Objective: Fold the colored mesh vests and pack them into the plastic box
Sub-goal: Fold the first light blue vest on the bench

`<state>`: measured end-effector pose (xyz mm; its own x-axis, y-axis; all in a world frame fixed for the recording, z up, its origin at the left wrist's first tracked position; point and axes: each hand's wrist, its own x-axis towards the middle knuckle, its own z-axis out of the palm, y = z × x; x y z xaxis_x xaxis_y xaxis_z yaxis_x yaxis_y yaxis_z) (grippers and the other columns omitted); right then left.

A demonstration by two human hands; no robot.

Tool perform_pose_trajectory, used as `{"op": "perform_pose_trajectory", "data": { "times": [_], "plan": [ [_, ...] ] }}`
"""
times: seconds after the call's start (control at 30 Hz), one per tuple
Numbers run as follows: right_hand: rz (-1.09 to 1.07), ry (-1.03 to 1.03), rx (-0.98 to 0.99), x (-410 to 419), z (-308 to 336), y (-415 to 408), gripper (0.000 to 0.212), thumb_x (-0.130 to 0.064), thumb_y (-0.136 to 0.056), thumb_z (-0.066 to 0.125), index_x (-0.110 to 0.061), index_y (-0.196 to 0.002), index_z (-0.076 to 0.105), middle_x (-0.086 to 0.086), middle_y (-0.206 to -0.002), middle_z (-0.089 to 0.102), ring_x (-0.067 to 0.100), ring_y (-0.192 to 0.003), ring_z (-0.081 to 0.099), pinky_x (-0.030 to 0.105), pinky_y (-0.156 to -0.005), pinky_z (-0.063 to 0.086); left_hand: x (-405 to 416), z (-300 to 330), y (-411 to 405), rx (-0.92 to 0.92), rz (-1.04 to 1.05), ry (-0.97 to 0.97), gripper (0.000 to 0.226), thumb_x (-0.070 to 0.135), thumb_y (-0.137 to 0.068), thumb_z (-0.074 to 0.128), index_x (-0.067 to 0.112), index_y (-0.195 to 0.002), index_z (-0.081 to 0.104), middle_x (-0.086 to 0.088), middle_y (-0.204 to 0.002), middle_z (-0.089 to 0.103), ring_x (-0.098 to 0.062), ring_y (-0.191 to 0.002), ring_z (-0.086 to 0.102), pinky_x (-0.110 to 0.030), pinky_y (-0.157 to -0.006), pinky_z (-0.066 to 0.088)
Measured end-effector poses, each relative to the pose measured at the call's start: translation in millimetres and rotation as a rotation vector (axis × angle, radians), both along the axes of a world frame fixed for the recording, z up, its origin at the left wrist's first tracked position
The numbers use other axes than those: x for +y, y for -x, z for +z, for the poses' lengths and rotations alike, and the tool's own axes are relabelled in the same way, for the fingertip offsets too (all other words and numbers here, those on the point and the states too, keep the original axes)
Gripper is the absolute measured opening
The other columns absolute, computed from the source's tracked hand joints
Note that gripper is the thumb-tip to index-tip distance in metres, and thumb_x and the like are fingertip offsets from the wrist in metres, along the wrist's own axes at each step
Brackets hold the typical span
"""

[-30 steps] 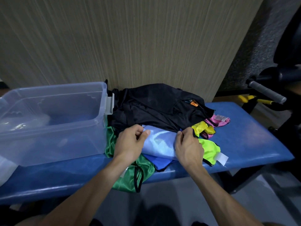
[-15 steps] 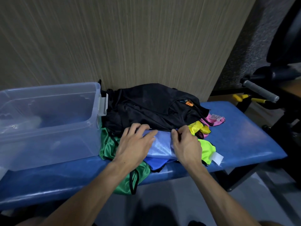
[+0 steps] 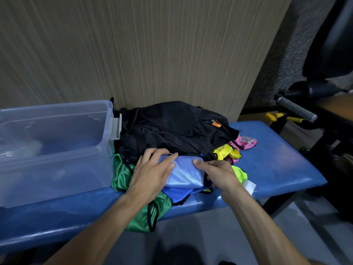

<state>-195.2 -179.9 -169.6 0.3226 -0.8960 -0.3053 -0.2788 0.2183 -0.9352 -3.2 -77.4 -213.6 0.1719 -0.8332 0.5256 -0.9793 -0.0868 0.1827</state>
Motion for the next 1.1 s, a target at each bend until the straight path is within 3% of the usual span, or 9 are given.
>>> {"op": "perform_pose_trajectory", "data": {
  "times": [0.1, 0.2, 0.3, 0.47, 0.57, 0.77, 0.97, 1.1],
  "plan": [
    [-0.045, -0.056, -0.080, 2, -1, -6, 0.032, -0.025, -0.082, 0.085, 0.003, -0.092, 0.072, -0.005, -0.055, 0.055, 0.002, -0.037, 0.047, 0.014, -0.036, 0.034, 1, 0, -1, -0.001, -0.008, 0.001, 0.042, 0.041, -0.105, 0.041, 0.028, -0.138, 0.062, 0.007, -0.132, 0.056, -0.022, -0.120, 0.046, -0.043, -0.090, 0.050],
    [-0.055, 0.007, -0.037, 6, -5, -12, 0.032, -0.036, -0.082, 0.084, -0.009, -0.081, 0.067, -0.004, -0.063, 0.059, 0.011, -0.055, 0.053, 0.020, -0.046, 0.040, 3, -1, -2, -0.018, -0.016, -0.032, 0.042, 0.038, -0.105, 0.039, 0.026, -0.141, 0.059, 0.006, -0.134, 0.054, -0.023, -0.122, 0.045, -0.043, -0.094, 0.049],
    [0.004, 0.164, 0.121, 10, -9, -17, 0.041, -0.050, -0.087, 0.074, -0.015, -0.076, 0.057, -0.008, -0.059, 0.051, 0.012, -0.057, 0.048, 0.027, -0.056, 0.037, 5, 3, -1, -0.061, -0.015, -0.075, 0.044, 0.036, -0.105, 0.037, 0.026, -0.144, 0.055, 0.007, -0.138, 0.052, -0.022, -0.123, 0.043, -0.043, -0.095, 0.047],
    [-0.008, 0.342, 0.322, 13, -12, -29, 0.044, -0.054, -0.098, 0.052, -0.011, -0.094, 0.053, 0.003, -0.084, 0.063, 0.029, -0.084, 0.062, 0.041, -0.075, 0.050, 11, 8, 6, -0.170, 0.021, -0.117, 0.055, 0.048, -0.106, 0.031, 0.021, -0.151, 0.047, 0.003, -0.144, 0.050, -0.025, -0.125, 0.044, -0.043, -0.100, 0.042],
    [-0.068, 0.396, 0.332, 18, -15, -37, 0.041, -0.048, -0.102, 0.048, -0.007, -0.102, 0.051, 0.012, -0.096, 0.067, 0.036, -0.093, 0.063, 0.041, -0.075, 0.048, 14, 4, 6, -0.252, 0.071, -0.166, 0.059, 0.048, -0.106, 0.031, 0.017, -0.156, 0.039, 0.000, -0.147, 0.048, -0.028, -0.127, 0.044, -0.046, -0.102, 0.039],
    [-0.111, 0.464, 0.227, 22, -18, -38, 0.033, -0.041, -0.104, 0.048, -0.008, -0.101, 0.048, 0.010, -0.087, 0.064, 0.037, -0.086, 0.062, 0.041, -0.070, 0.047, 18, 3, 5, -0.275, 0.109, -0.202, 0.058, 0.045, -0.105, 0.037, 0.018, -0.157, 0.037, -0.001, -0.150, 0.046, -0.030, -0.127, 0.045, -0.048, -0.102, 0.038],
    [-0.073, 0.685, 0.150, 33, -4, -30, 0.027, -0.046, -0.102, 0.052, -0.020, -0.102, 0.044, -0.001, -0.088, 0.063, 0.027, -0.083, 0.061, 0.043, -0.069, 0.046, 18, 28, 11, -0.165, 0.097, -0.131, 0.054, 0.033, -0.097, 0.038, 0.017, -0.146, 0.053, 0.000, -0.140, 0.053, -0.029, -0.123, 0.047, -0.045, -0.101, 0.037],
    [0.070, 0.922, 0.073, 36, 21, -13, 0.021, -0.044, -0.101, 0.056, -0.030, -0.105, 0.042, -0.016, -0.090, 0.057, 0.009, -0.079, 0.056, 0.031, -0.069, 0.044, 8, 56, 17, 0.202, -0.062, -0.005, 0.058, 0.032, -0.099, 0.030, 0.015, -0.152, 0.044, 0.006, -0.153, 0.045, -0.011, -0.141, 0.038, -0.033, -0.117, 0.028]
  ]
}}
